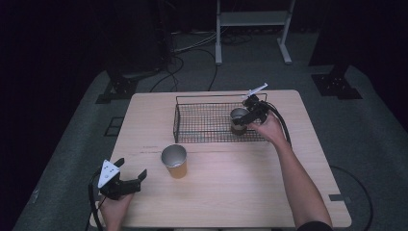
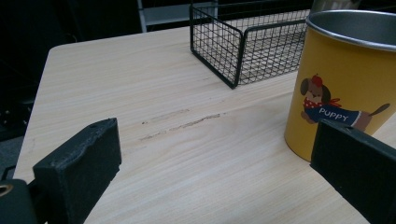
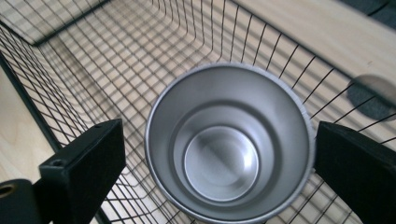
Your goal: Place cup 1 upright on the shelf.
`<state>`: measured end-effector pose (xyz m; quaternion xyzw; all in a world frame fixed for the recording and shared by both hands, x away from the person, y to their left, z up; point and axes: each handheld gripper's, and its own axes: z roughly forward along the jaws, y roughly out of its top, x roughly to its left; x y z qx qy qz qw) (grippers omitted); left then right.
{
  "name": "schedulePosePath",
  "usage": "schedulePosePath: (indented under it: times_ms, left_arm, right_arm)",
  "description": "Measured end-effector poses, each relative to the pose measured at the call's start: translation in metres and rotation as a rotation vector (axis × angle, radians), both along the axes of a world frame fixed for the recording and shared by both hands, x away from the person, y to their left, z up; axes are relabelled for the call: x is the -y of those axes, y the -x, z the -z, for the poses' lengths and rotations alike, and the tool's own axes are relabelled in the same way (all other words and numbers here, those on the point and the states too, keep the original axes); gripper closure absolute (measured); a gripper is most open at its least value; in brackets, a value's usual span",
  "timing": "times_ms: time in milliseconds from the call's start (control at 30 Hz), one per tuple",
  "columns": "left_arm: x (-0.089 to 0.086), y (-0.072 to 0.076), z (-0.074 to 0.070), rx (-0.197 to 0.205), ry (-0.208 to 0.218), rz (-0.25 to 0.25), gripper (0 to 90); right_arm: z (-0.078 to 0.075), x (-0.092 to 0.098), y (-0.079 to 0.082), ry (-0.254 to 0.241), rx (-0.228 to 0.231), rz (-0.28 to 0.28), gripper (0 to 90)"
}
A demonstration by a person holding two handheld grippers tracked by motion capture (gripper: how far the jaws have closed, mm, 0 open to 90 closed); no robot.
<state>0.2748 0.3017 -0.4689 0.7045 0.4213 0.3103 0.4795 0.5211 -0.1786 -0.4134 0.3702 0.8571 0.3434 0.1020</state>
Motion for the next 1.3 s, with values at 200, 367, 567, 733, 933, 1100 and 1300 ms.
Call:
schedulePosePath:
  times_ms: [200, 367, 567, 733, 933, 1100, 1300]
  left_arm:
    - [0.001, 0.000, 0.000, 0.000, 0.001, 0.001, 0.9]
    - [0.002, -0.001, 0.001, -0.009, -0.001, 0.000, 0.9]
    - [0.005, -0.002, 0.001, -0.011, -0.001, 0.009, 0.9]
    - [0.006, -0.003, 0.001, -0.009, -0.006, 0.012, 0.9]
    - [0.004, -0.003, 0.001, -0.007, 0.006, 0.011, 0.9]
    - [0.003, -0.002, 0.002, -0.010, 0.008, 0.022, 0.9]
    - [0.003, -0.001, 0.002, -0.004, 0.017, 0.022, 0.9]
  right_arm:
    - [-0.007, 0.005, 0.002, -0.013, 0.024, 0.011, 2.3]
    - [-0.017, 0.013, 0.009, -0.030, 0.051, 0.018, 2.2]
    - [-0.031, 0.028, 0.025, -0.060, 0.087, 0.024, 2.2]
    - [-0.038, 0.045, 0.044, -0.079, 0.120, 0.017, 2.5]
    - [-0.042, 0.067, 0.065, -0.128, 0.127, 0.021, 3.9]
    - [-0.045, 0.080, 0.083, -0.137, 0.138, 0.028, 4.6]
    - [-0.047, 0.096, 0.104, -0.160, 0.153, 0.038, 5.2]
